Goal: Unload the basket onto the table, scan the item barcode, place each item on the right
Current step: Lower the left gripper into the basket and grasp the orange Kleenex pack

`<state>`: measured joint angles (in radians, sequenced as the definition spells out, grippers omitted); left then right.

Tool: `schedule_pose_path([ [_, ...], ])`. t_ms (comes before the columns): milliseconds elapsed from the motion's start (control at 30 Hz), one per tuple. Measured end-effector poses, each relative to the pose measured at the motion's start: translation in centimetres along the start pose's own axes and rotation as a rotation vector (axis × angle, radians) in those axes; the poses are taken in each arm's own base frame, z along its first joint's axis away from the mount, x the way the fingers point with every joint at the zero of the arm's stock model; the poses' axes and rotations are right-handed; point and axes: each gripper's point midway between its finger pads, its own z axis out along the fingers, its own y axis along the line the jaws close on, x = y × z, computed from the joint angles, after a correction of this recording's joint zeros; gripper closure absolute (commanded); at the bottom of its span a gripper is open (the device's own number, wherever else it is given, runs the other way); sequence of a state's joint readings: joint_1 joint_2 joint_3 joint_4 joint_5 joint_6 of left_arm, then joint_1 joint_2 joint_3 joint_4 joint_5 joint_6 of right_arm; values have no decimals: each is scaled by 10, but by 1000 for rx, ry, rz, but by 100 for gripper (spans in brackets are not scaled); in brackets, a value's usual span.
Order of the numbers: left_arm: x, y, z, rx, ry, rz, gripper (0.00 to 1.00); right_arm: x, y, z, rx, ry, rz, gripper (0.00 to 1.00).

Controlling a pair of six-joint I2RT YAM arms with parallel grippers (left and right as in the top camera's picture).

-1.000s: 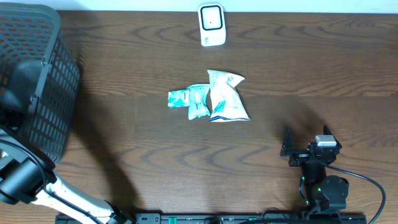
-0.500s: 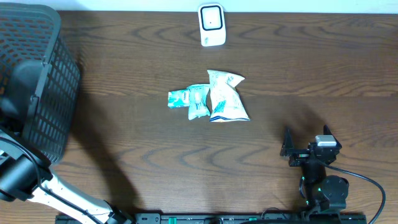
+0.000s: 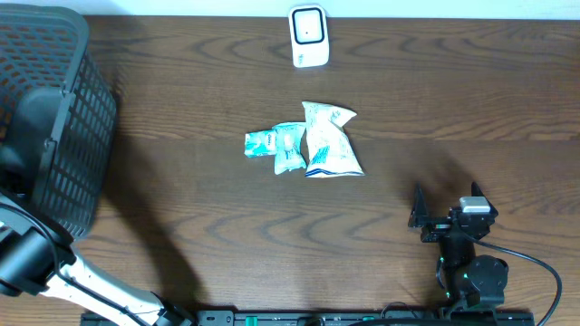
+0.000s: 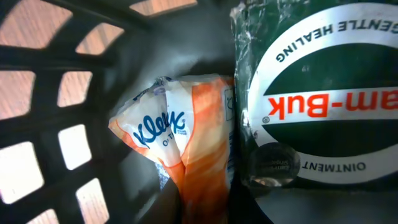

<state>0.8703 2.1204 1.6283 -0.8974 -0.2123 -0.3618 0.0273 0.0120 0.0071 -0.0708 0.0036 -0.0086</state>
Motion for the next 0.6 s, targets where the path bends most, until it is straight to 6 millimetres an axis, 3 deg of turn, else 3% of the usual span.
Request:
schedule_pose_path([
  [167, 5, -18, -15, 136, 28, -9, 93, 0, 0, 0, 0, 0, 0, 1],
  [267, 2, -30, -41, 242, -1, -16, 93, 0, 0, 0, 0, 0, 0, 1],
  [500, -11, -51, -153, 591, -169, -16, 93, 0, 0, 0, 0, 0, 0, 1],
  [600, -10, -62, -192, 737, -212, 8, 93, 0, 0, 0, 0, 0, 0, 1],
])
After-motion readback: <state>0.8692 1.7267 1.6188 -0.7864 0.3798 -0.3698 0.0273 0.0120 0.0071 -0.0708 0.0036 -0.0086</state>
